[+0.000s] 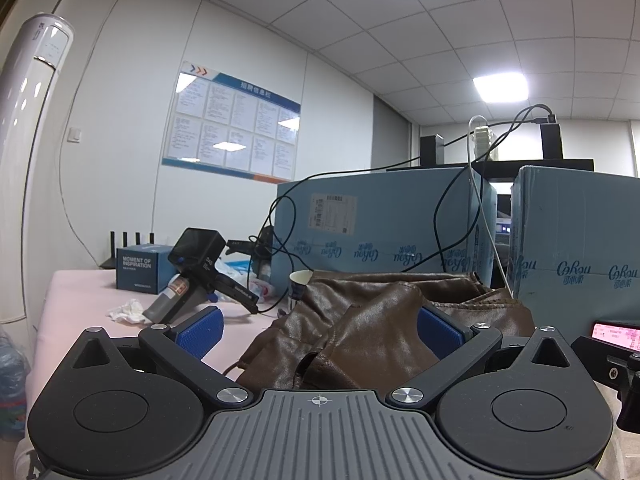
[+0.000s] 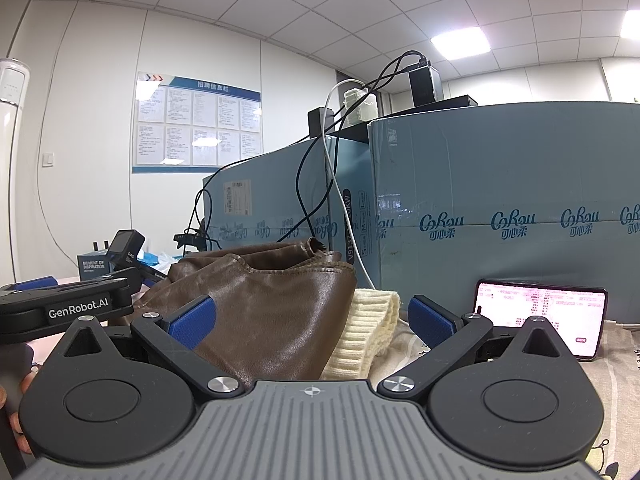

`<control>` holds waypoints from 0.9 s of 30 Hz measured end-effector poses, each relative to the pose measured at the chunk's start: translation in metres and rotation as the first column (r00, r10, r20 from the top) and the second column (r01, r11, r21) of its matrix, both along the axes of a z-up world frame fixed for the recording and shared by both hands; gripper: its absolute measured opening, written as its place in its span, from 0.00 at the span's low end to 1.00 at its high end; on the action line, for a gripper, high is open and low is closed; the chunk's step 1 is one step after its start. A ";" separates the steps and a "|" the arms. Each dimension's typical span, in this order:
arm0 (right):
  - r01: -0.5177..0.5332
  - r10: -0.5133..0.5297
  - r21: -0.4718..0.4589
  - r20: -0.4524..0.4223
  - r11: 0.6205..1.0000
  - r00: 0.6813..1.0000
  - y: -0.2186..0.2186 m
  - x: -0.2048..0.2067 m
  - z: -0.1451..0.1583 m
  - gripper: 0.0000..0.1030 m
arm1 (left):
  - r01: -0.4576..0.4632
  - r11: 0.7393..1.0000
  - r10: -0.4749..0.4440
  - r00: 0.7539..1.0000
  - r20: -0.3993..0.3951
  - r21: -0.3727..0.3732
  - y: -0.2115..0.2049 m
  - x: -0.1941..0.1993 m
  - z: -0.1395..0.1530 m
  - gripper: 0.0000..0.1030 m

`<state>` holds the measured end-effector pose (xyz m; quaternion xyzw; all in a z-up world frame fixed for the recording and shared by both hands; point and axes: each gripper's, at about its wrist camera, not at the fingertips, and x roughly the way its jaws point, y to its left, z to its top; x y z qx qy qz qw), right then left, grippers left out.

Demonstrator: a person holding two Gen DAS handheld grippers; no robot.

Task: Fold clothes

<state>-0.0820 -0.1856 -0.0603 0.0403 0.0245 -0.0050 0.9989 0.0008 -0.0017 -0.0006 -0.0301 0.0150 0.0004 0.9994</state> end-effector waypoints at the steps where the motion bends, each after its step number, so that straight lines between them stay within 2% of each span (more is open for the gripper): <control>1: 0.001 -0.001 0.000 0.001 1.000 1.000 -0.001 -0.001 0.000 1.00 | -0.001 1.000 0.001 1.000 0.003 0.003 0.000 -0.001 0.000 1.00; 9: 0.010 -0.010 0.000 0.027 1.000 1.000 -0.002 -0.005 0.000 1.00 | -0.009 1.000 0.009 1.000 0.000 0.017 -0.002 0.000 -0.001 1.00; 19: 0.025 -0.025 -0.015 0.047 1.000 0.999 0.000 -0.007 -0.001 1.00 | -0.030 1.000 0.030 1.000 -0.009 -0.002 0.001 0.000 -0.001 1.00; 27: 0.044 -0.040 -0.057 0.069 0.997 0.997 0.008 -0.011 0.001 1.00 | -0.011 1.000 0.011 1.000 0.006 -0.013 0.003 -0.002 0.000 1.00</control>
